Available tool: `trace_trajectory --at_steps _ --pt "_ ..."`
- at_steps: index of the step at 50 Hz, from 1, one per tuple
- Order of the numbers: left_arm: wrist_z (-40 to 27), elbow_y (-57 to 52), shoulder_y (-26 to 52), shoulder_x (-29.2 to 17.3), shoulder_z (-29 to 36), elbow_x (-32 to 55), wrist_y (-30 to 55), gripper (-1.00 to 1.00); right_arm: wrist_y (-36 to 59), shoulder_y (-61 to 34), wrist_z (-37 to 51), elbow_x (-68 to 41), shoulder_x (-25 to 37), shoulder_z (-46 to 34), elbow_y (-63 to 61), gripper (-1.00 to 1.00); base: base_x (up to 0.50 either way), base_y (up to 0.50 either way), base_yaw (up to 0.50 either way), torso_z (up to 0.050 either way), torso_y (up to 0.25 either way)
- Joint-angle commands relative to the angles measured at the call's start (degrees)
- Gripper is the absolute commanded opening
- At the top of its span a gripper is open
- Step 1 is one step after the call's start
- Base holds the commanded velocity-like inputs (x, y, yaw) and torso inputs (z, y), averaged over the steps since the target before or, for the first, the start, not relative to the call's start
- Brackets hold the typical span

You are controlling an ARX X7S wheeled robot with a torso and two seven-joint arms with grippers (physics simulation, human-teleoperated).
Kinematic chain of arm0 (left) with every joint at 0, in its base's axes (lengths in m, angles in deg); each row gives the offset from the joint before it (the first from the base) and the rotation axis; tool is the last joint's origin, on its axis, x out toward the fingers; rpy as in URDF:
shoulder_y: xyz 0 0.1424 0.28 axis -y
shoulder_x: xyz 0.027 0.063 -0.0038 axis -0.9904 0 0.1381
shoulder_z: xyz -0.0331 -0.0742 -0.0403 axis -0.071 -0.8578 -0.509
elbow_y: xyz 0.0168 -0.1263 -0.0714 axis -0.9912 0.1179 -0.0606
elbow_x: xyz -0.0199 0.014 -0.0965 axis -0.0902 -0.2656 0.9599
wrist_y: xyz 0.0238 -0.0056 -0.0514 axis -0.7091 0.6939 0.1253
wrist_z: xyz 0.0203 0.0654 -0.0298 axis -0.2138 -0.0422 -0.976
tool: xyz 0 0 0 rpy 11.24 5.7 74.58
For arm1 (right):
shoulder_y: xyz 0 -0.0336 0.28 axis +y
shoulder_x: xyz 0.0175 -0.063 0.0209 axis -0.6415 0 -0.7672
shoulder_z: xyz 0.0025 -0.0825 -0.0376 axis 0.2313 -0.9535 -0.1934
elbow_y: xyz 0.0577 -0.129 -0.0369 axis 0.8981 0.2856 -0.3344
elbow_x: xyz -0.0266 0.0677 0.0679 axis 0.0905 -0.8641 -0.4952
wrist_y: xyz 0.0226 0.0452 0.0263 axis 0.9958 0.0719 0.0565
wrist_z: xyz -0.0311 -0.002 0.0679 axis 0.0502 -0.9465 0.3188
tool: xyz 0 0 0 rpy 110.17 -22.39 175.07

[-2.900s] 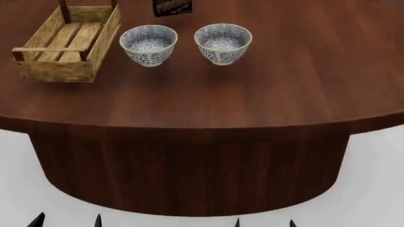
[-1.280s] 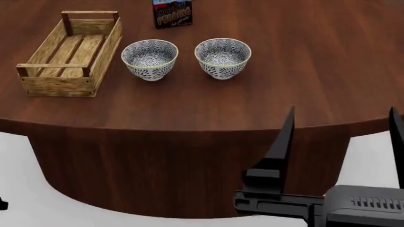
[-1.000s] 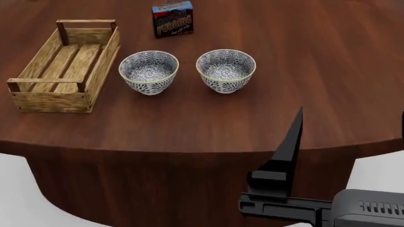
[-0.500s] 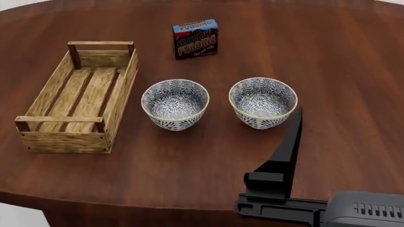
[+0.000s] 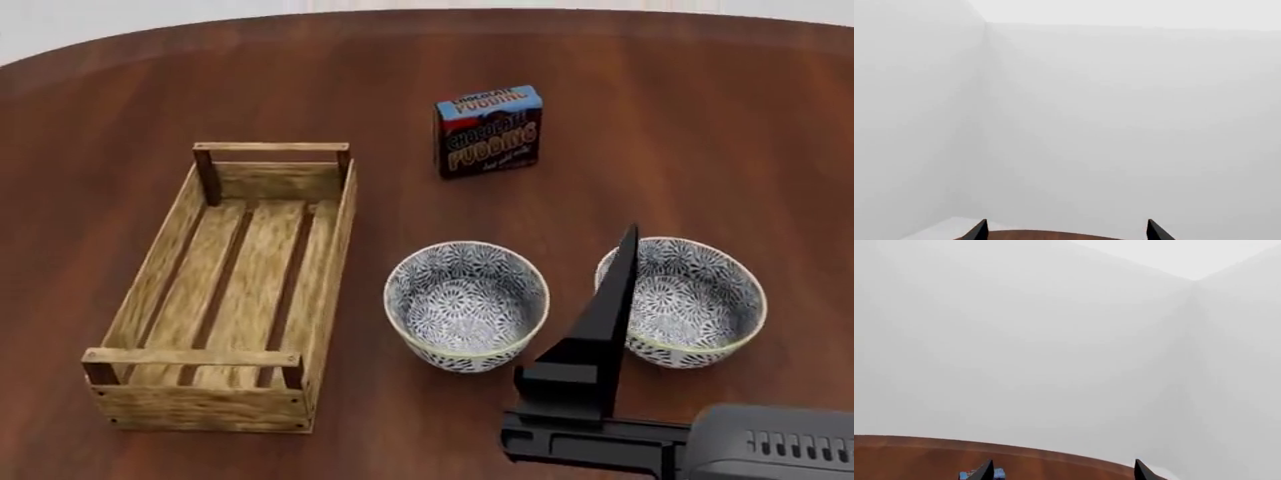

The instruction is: Stack the left bowl on the right bowl and place them in the tray.

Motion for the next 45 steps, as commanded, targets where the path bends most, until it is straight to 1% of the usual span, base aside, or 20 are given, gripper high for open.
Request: trace_trajectory --at_steps 1,7,13,22,36,40,45 --pt "0.0 0.0 0.1 -0.2 -0.1 0.3 -0.1 1.0 -1.3 -0.3 -0.3 1.0 0.4 -1.4 1.0 1.0 0.46 0.37 0.0 0.0 0.01" --pt "-0.1 0.0 0.4 -0.4 0.5 0.1 -0.4 1.0 -1.5 -0.4 -0.5 0.9 0.4 -1.4 1.1 1.0 0.46 0.36 0.0 0.0 0.0" --pt "0.0 0.0 -0.4 0.2 -0.8 0.6 0.5 1.0 -2.1 0.0 -0.7 1.3 0.7 -1.5 1.3 1.0 0.46 0.36 0.0 0.0 0.002" --pt "0.0 0.0 -0.4 0.5 -1.1 0.9 0.9 1.0 -2.7 0.3 -0.7 1.3 1.4 -1.5 1.1 1.0 0.46 0.32 0.0 0.0 0.001" --pt "0.0 0.0 1.2 -0.1 1.6 -0.3 -0.3 1.0 -3.0 0.4 -0.2 1.2 1.6 -1.7 1.0 1.0 0.46 0.15 0.0 0.0 0.001" --pt "-0.1 0.0 0.8 -0.3 1.1 -0.8 0.3 1.0 -3.2 0.5 -0.2 1.5 1.8 -1.8 0.8 1.0 0.46 0.12 0.0 0.0 0.0" --pt "-0.1 0.0 0.5 -0.2 0.6 -0.3 1.2 1.0 -3.7 0.5 -0.6 1.7 1.8 -1.9 0.9 1.0 -0.01 0.0 0.0 0.0 0.002"
